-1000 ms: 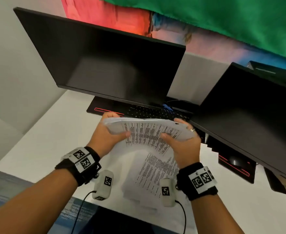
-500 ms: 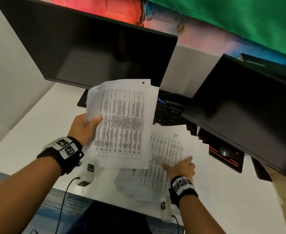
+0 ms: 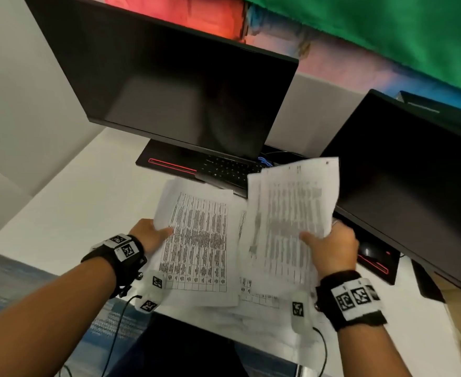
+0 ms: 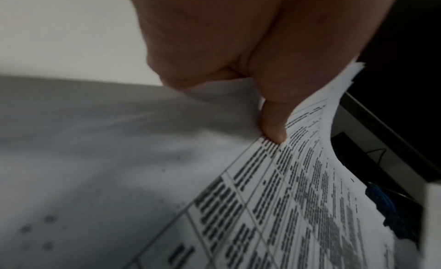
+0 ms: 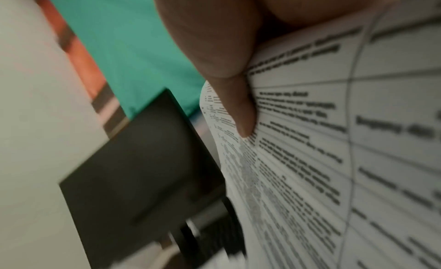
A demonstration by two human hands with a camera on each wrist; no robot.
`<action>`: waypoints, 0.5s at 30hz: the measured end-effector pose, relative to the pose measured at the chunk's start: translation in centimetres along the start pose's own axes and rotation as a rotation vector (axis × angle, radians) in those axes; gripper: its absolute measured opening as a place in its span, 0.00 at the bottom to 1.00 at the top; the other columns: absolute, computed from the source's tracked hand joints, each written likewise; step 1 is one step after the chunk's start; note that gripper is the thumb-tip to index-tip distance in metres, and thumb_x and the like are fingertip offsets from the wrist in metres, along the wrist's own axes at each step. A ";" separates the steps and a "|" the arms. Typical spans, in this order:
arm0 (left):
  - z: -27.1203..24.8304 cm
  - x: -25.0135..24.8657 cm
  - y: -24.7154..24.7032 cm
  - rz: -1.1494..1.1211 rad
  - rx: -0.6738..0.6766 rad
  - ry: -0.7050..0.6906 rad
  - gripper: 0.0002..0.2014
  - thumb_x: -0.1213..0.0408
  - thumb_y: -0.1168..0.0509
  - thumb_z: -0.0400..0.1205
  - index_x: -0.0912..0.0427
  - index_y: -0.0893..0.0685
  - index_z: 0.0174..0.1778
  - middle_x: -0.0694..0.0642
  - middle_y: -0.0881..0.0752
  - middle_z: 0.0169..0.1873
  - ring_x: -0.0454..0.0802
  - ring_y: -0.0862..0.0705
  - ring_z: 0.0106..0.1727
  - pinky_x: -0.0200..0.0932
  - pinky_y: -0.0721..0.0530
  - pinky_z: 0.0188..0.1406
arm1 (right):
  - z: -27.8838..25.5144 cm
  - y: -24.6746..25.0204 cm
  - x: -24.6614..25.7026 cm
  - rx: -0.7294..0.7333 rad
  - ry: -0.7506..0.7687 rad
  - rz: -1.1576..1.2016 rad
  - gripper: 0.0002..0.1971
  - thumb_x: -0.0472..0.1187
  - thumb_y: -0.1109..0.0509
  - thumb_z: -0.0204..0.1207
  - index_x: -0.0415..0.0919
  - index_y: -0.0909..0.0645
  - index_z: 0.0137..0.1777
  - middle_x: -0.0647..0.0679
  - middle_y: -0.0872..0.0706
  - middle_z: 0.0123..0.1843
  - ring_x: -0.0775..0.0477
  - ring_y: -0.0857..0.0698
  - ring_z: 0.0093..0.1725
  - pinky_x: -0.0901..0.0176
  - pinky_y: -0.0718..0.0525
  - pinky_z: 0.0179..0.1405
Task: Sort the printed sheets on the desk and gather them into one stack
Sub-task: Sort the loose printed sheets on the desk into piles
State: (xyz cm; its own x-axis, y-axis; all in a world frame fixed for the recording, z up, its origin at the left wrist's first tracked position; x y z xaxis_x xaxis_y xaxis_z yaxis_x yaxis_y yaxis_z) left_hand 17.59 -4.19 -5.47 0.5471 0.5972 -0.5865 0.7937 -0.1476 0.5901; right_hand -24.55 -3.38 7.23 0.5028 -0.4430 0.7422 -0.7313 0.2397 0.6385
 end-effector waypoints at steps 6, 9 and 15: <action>0.0 -0.6 -1.1 0.082 0.017 -0.027 0.19 0.52 0.33 0.83 0.66 0.14 0.60 0.59 0.12 0.43 0.54 0.15 0.38 0.41 0.23 0.31 | -1.7 4.1 6.4 0.082 0.150 0.430 0.17 0.30 0.17 0.68 0.52 0.11 0.50 0.55 0.06 0.47 0.55 0.06 0.45 0.56 0.10 0.42; -0.1 -1.1 -1.3 0.030 0.038 -0.049 0.20 0.52 0.40 0.87 0.63 0.16 0.65 0.59 0.12 0.49 0.55 0.13 0.43 0.41 0.20 0.34 | -1.4 -0.3 4.2 0.181 0.013 0.498 0.21 0.28 0.17 0.66 0.46 0.12 0.57 0.51 0.06 0.49 0.50 0.06 0.45 0.52 0.07 0.41; -0.2 -0.7 -1.3 -0.248 0.051 0.071 0.39 0.34 0.51 0.84 0.66 0.21 0.72 0.65 0.18 0.69 0.64 0.19 0.68 0.56 0.25 0.72 | -0.5 -11.9 -3.8 0.187 -0.223 0.247 0.37 0.32 0.15 0.65 0.47 0.25 0.73 0.44 0.14 0.67 0.37 0.13 0.65 0.43 0.14 0.64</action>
State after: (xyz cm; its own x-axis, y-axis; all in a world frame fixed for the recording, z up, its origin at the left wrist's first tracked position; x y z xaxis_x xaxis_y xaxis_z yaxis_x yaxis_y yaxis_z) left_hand 16.11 -4.30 -5.73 0.3155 0.6734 -0.6686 0.9148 -0.0285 0.4030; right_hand -17.53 -4.07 -3.08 0.2037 -0.5736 0.7934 -0.8996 0.2101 0.3828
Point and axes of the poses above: each hand's wrist, its own z-axis towards the middle knuckle, its own y-axis out of the back of the hand, x = y × z, the point moved 9 cm from there along z, towards the middle knuckle
